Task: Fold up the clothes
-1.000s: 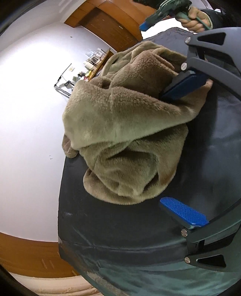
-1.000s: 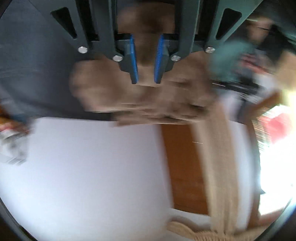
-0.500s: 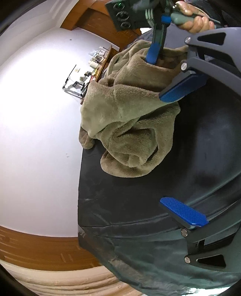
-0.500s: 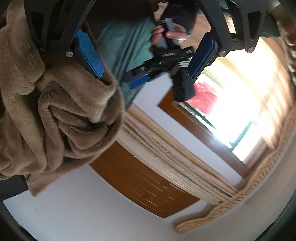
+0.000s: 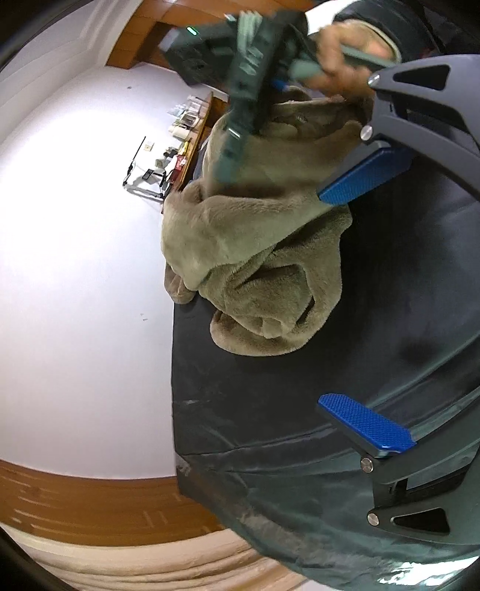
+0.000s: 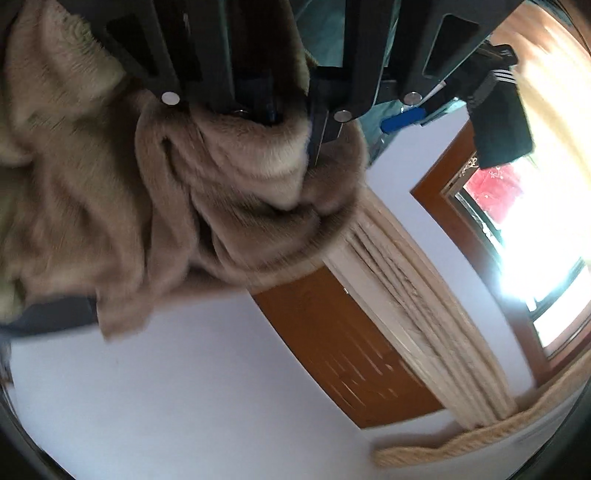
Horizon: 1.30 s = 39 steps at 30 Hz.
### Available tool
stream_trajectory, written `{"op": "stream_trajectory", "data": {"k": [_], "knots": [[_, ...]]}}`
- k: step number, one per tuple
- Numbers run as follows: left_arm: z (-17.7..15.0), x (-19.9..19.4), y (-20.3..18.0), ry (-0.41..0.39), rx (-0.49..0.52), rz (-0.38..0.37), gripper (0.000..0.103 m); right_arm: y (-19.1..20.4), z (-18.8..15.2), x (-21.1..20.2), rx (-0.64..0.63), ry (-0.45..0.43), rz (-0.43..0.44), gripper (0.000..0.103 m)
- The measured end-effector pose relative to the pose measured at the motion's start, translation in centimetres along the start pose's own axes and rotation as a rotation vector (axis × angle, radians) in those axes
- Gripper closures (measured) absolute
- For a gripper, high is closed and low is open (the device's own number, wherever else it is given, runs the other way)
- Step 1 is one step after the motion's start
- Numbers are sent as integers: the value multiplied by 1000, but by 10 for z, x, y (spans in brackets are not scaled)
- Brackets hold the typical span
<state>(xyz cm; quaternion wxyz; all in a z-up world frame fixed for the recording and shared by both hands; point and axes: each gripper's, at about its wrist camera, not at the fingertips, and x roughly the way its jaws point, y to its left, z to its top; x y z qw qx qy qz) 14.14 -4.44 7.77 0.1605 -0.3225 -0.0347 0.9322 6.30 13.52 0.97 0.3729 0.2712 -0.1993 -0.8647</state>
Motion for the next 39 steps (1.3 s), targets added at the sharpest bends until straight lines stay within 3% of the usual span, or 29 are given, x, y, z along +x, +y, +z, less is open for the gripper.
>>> {"op": "stream_trajectory", "data": {"k": [5,11,15,19,32,35,39], "knots": [[10,-6,-19,-44,85,-15,0,36,21,-58,-199,-158,31,91],[27,-21,-52,-119,222,-55,0,51,36,-116,-247,-265,57,91],[40,-34,-88,-196,405,-102,0,51,34,-138,-261,-272,60,91],[50,-39,-126,-271,619,-99,0,52,29,-150,-262,-264,62,91],[73,-16,-180,-221,950,-174,0,60,20,-179,-278,-250,95,91],[72,-12,-188,-211,983,-196,0,60,15,-181,-285,-243,106,91],[78,-9,-198,-182,945,-222,1,54,13,-188,-269,-254,102,91]]}}
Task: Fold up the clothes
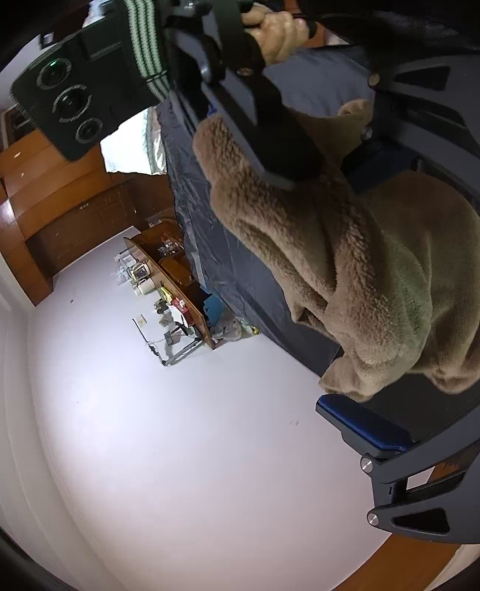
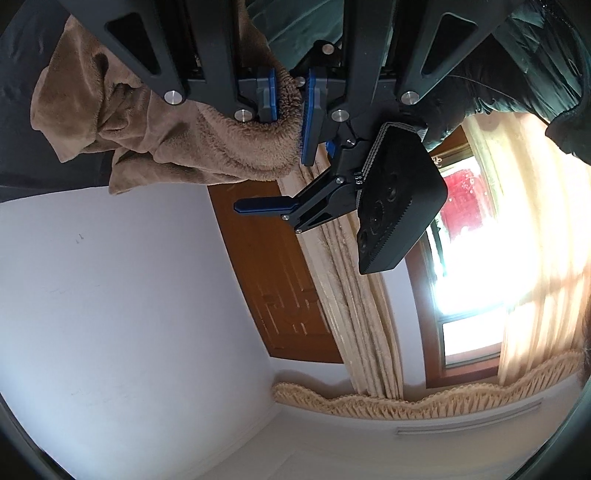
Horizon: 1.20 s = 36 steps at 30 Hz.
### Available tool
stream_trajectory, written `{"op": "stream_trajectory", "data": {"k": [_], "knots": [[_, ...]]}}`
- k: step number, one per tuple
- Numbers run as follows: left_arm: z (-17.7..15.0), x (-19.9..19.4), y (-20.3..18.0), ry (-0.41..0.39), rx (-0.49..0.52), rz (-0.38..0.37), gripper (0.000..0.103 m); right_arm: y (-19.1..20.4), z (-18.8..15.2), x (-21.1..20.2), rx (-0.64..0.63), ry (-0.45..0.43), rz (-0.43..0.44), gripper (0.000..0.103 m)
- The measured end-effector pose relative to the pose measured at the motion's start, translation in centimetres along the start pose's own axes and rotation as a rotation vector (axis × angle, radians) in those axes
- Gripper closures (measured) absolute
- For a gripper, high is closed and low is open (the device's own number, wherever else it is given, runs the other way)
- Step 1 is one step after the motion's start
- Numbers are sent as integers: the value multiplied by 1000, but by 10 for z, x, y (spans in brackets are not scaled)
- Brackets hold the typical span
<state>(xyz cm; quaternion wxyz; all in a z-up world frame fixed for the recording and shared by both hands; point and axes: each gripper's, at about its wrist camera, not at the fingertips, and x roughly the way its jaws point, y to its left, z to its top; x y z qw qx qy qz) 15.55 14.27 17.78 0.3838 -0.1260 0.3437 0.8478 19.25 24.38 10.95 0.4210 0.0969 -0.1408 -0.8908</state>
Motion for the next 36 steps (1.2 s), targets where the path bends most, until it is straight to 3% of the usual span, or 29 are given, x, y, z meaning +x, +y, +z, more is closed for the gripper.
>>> {"op": "stream_trajectory", "data": {"k": [3,4,7,10,14,15,17,18,20,22,27,28,30,31,34,35,36], "knots": [[3,4,-1,28,-63,-87,22,-6,-1,-5,25,-8,-5,91],[2,6,-2,39,-83,-114,34,-8,-1,-7,29,-13,-15,91],[-6,15,-7,79,-115,-142,57,-13,-2,-11,40,-28,-43,91],[-14,13,-11,96,-133,-110,65,-18,-3,-15,51,-43,-72,90],[-24,-5,0,80,-224,-8,66,-25,-5,-20,66,-63,-110,85],[-28,-11,8,72,-261,28,66,-27,-5,-22,70,-68,-120,77],[-38,-25,31,54,-360,105,66,-31,-6,-25,77,-78,-139,42],[-45,-34,46,44,-426,142,66,-32,-6,-26,81,-83,-148,12],[-59,-51,72,22,-538,215,78,-33,-7,-31,62,-76,-174,10],[-75,-69,93,-2,-620,279,81,-33,-8,-35,40,-66,-201,10],[-108,-99,108,-45,-665,278,81,-35,-16,-47,-46,-11,-324,10],[-111,-100,106,-44,-652,272,81,-37,-18,-49,-56,2,-357,10],[-111,-91,89,-16,-566,254,81,-38,-20,-46,-35,19,-328,10],[-110,-86,81,-1,-523,244,75,-39,-21,-43,-21,26,-306,10],[-111,-72,55,44,-408,230,35,-41,-24,-36,20,49,-241,10],[-111,-70,48,55,-377,240,27,-42,-25,-34,33,56,-220,10],[-111,-67,42,62,-350,255,26,-42,-26,-32,47,63,-198,10]]}}
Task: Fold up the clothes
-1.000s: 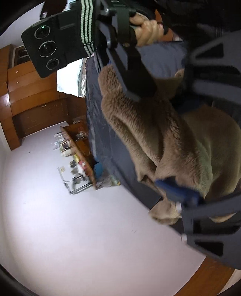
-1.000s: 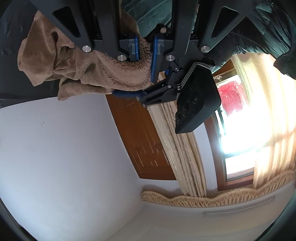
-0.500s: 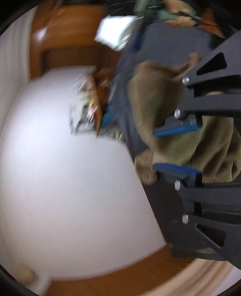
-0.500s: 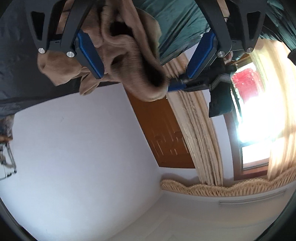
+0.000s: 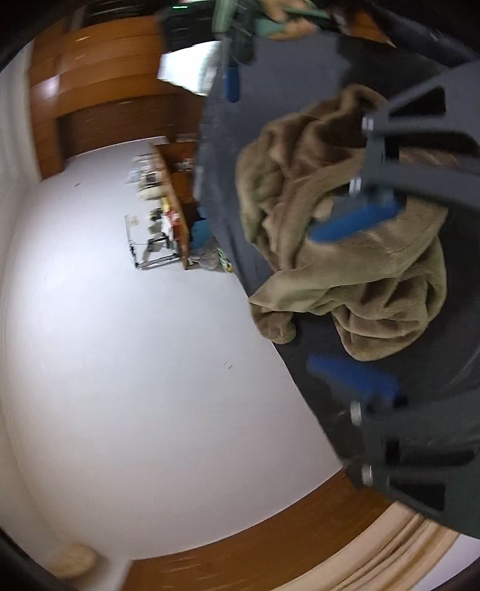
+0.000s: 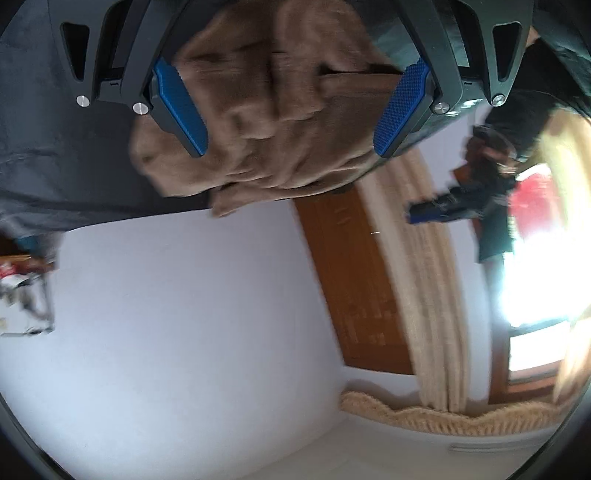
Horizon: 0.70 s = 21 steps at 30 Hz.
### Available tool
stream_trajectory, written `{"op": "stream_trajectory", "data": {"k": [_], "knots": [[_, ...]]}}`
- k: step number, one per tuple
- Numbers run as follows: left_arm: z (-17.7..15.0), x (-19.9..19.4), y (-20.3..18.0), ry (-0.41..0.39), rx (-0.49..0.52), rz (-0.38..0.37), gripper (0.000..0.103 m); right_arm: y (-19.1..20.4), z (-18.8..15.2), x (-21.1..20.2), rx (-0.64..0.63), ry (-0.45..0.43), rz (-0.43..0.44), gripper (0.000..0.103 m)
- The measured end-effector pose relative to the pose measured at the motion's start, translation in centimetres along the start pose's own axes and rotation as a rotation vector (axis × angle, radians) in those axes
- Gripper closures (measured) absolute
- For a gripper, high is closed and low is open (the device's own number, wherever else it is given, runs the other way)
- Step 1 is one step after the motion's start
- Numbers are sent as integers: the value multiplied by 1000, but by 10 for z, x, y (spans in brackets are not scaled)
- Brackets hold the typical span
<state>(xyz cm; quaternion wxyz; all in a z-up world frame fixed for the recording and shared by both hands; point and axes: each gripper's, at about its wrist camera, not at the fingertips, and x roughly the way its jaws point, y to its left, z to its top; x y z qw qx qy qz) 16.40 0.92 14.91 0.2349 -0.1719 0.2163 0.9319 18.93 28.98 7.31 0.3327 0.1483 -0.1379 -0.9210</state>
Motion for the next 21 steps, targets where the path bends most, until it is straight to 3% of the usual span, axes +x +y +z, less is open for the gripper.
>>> {"op": "stream_trajectory", "data": {"k": [5,6,11,14,15,16,18,21], "knots": [[-10,2,0,19,-5,17,24,7,-23,58,243,192,388,10],[-11,1,2,20,-18,21,23,8,-30,71,281,235,418,10],[-20,-2,16,21,-82,27,22,16,-59,122,386,400,464,10],[-25,-3,21,21,-107,25,21,28,-67,137,350,451,445,10],[-27,-2,22,23,-113,23,21,32,-70,139,327,465,420,13],[-29,-1,22,24,-118,21,21,33,-72,144,321,475,399,29],[-32,0,22,27,-123,17,21,30,-74,156,335,482,365,46],[-37,2,20,34,-121,8,21,19,-72,169,377,452,319,52]]}}
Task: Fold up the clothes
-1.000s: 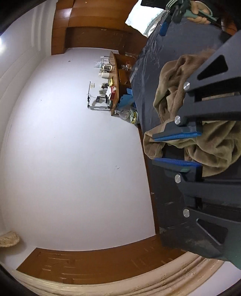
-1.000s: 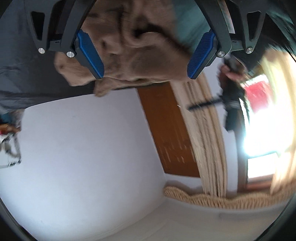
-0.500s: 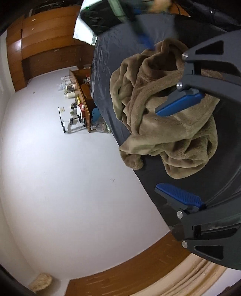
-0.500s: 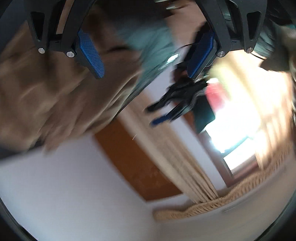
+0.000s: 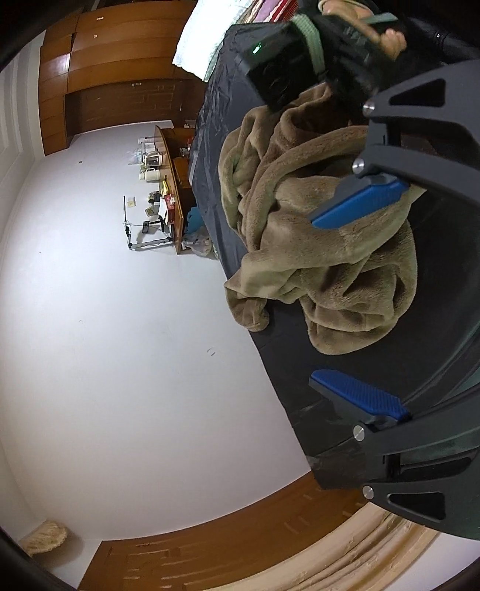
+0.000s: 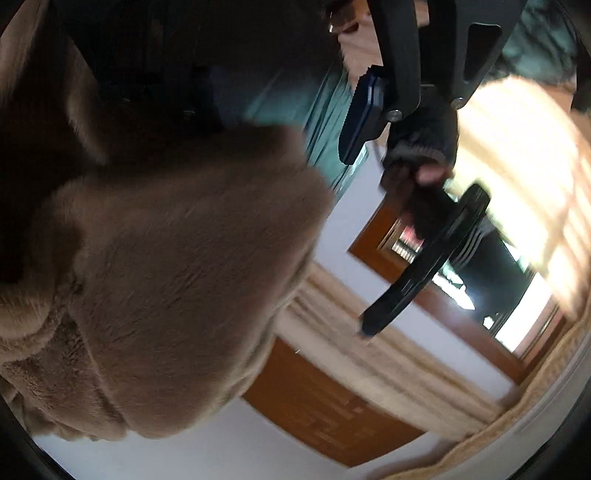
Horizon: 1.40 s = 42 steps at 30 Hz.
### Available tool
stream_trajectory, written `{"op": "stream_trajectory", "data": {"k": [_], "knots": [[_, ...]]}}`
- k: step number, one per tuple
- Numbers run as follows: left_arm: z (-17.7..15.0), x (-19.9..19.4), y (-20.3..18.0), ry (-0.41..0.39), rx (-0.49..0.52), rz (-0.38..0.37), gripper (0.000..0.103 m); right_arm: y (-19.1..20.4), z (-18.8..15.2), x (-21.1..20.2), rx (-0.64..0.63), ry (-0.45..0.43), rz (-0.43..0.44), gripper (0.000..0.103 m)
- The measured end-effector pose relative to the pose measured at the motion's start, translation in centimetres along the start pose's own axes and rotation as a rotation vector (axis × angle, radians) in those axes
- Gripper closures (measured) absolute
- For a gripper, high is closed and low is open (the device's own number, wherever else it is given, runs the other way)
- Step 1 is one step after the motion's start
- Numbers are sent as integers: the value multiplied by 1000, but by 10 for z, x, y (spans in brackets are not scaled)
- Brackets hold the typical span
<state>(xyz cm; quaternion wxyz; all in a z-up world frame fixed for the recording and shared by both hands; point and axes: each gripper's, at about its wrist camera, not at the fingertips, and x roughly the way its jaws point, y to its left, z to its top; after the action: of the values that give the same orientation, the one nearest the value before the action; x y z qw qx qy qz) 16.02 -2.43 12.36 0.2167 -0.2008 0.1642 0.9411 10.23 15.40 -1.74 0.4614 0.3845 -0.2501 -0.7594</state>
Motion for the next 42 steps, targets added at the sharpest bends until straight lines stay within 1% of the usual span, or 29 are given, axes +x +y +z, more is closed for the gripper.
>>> {"op": "stream_trajectory", "data": {"k": [2,3,5,6,9,12,14,17,19,24,26,27,28,29,30,31,32,34,35,36,38,39,40,41,42], "knots": [[-4,-1,-2,7,12,-2,21,-3,9,-1,14,-43,-5,59],[-5,-1,-3,12,21,-3,21,-3,12,-4,14,-64,2,68],[-9,-2,-6,20,44,-16,21,2,20,-16,-14,-118,5,76],[-11,-2,-8,23,57,-27,21,5,25,-25,-33,-152,1,82],[-15,-2,-17,28,107,-68,21,14,39,-52,-90,-248,-13,83],[-14,1,-31,31,170,-107,21,15,49,-74,-106,-301,-28,83],[-12,4,-45,29,234,-114,21,16,55,-89,-115,-335,-39,83],[-7,15,-70,32,345,-87,21,25,56,-99,-149,-335,-34,83],[-2,23,-82,36,399,-78,20,32,54,-99,-181,-330,-42,83],[15,36,-94,27,430,-133,20,41,50,-106,-244,-323,-50,83],[19,38,-96,10,443,-143,21,35,42,-110,-255,-327,-45,83],[20,40,-97,12,448,-141,24,33,41,-112,-254,-330,-43,83],[21,42,-98,15,454,-139,40,33,40,-114,-251,-335,-42,83],[23,45,-98,24,449,-144,66,33,39,-116,-250,-340,-37,83],[24,49,-98,47,431,-161,75,33,38,-118,-250,-343,-32,83],[24,52,-98,63,415,-176,80,33,38,-118,-251,-343,-34,83],[24,54,-98,69,405,-187,83,33,38,-118,-251,-342,-37,83],[23,55,-96,75,377,-201,84,31,38,-117,-246,-337,-35,83],[24,54,-91,66,347,-190,84,28,38,-117,-240,-335,-34,83],[25,52,-86,56,318,-179,85,25,37,-117,-232,-336,-35,81],[27,49,-76,38,259,-158,85,22,37,-120,-214,-352,-46,65],[29,47,-71,29,230,-147,85,20,36,-123,-206,-366,-54,34],[30,45,-67,20,200,-136,85,20,34,-126,-201,-384,-61,10],[31,44,-62,11,171,-126,85,20,31,-130,-201,-403,-73,9],[32,42,-57,2,141,-115,85,22,28,-136,-221,-409,-112,9]]}}
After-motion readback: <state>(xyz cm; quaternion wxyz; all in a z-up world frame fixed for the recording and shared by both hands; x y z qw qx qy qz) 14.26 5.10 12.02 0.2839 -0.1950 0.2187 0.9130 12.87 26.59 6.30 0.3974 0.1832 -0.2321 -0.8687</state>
